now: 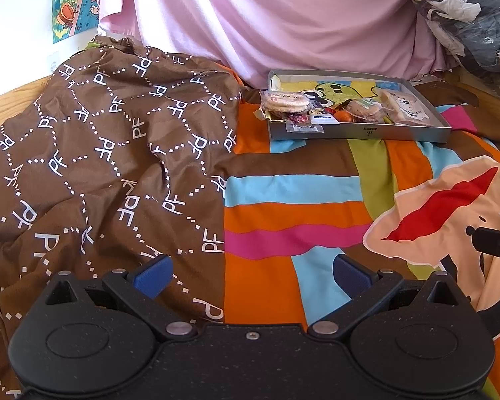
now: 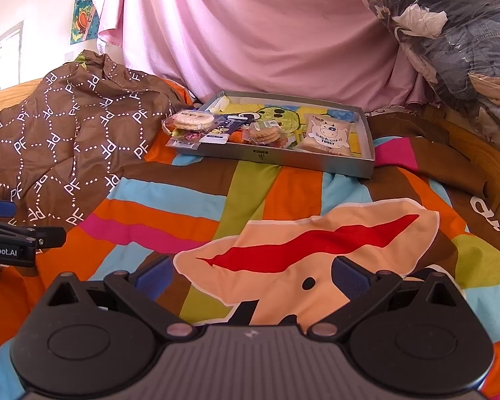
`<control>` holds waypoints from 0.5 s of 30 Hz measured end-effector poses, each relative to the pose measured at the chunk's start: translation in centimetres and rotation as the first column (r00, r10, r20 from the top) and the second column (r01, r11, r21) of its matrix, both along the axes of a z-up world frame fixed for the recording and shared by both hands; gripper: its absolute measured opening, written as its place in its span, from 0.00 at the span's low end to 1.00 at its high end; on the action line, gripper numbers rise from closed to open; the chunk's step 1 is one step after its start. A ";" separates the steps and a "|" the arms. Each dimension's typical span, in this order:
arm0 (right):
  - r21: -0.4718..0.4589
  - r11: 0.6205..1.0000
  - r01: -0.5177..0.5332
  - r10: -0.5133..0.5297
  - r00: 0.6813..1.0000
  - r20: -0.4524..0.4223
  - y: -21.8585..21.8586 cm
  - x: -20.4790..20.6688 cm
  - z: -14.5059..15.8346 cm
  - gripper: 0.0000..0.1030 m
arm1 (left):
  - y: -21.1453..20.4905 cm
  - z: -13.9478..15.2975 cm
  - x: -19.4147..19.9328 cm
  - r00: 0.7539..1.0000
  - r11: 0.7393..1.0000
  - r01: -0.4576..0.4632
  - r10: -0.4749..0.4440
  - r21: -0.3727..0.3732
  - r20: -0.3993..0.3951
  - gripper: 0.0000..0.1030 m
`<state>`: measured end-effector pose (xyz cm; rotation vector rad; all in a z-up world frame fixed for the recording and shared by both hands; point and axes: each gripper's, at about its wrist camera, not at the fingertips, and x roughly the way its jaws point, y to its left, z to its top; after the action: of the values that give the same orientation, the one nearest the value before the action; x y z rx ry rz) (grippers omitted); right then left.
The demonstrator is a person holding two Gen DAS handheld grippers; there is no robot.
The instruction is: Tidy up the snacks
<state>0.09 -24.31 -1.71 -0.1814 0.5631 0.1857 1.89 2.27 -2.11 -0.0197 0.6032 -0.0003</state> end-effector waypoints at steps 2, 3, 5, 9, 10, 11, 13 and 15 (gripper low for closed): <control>0.001 1.000 0.000 0.000 1.000 0.001 0.0 0.0 0.0 1.00 | 0.0 0.0 0.0 1.000 1.000 0.000 0.000 -0.001 0.002 0.99; 0.002 1.000 0.000 0.000 1.000 0.001 0.0 0.0 -0.1 1.00 | 0.0 0.0 0.0 1.000 1.000 0.000 0.000 -0.002 0.002 0.99; 0.002 1.000 0.002 -0.002 1.000 0.005 0.0 -0.1 -0.1 1.00 | 0.0 0.0 0.0 1.000 1.000 0.003 -0.003 -0.003 0.002 0.99; 0.003 1.000 0.003 -0.003 1.000 0.006 -0.1 -0.1 -0.1 1.00 | 0.0 0.6 0.4 0.999 1.000 0.010 -0.010 0.001 -0.038 0.98; 0.003 1.000 0.004 -0.004 1.000 0.005 -0.1 -0.1 -0.1 1.00 | 0.0 0.7 0.5 0.999 1.000 0.019 -0.019 -0.007 -0.047 0.98; 0.003 1.000 0.004 -0.004 1.000 0.003 -0.1 -0.1 -0.1 1.00 | 0.0 0.7 0.5 0.998 1.000 0.026 -0.026 -0.012 -0.051 0.97; 0.002 1.000 0.005 -0.005 1.000 0.000 -0.1 -0.1 -0.1 1.00 | -0.1 0.9 0.6 0.998 0.999 0.030 -0.031 -0.015 -0.054 0.97; 0.002 1.000 0.004 -0.004 1.000 -0.001 -0.1 0.0 -0.1 1.00 | -0.2 1.0 0.7 0.997 0.999 0.032 -0.033 -0.014 -0.066 0.97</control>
<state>0.04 -24.39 -1.81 -0.1778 0.5642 0.1823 2.59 2.08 -1.12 -0.0227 0.6698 -0.0357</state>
